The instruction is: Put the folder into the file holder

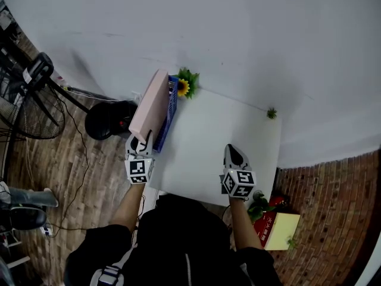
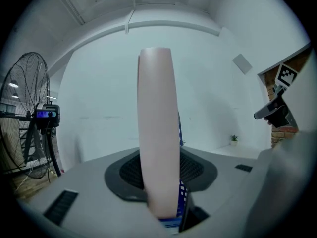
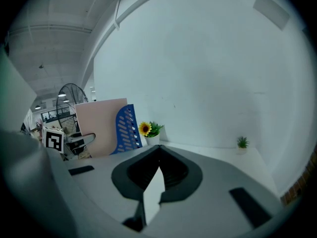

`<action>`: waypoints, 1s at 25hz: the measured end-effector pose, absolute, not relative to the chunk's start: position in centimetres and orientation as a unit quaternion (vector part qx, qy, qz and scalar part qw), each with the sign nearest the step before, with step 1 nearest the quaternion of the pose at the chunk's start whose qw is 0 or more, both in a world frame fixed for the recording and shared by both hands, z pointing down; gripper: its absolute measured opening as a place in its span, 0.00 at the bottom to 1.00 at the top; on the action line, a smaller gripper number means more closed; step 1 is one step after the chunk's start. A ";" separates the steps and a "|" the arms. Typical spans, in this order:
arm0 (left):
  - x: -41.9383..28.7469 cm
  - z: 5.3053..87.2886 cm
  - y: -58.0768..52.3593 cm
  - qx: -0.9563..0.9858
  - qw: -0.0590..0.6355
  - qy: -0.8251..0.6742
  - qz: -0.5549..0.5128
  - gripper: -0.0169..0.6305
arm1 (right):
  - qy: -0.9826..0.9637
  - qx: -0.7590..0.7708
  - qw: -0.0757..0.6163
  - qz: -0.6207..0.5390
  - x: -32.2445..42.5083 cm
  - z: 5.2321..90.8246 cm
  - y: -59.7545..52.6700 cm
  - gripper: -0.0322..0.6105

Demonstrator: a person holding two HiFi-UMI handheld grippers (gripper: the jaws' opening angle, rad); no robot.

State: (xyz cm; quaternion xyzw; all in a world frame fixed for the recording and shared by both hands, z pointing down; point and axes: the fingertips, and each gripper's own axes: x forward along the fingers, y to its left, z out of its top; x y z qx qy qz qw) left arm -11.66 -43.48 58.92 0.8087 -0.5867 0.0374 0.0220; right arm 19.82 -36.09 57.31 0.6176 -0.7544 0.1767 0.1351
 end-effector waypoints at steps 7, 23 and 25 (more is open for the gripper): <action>-11.5 60.4 -43.5 0.809 0.033 -0.585 0.051 0.31 | -0.756 0.613 0.139 0.180 19.7 57.9 -36.0 0.06; -11.0 59.8 -43.0 0.825 0.083 -0.557 0.045 0.38 | -0.774 0.592 0.141 0.176 17.7 58.0 -36.2 0.06; -11.3 59.2 -42.5 0.826 0.085 -0.556 0.039 0.39 | -0.777 0.588 0.140 0.176 17.3 58.0 -36.3 0.06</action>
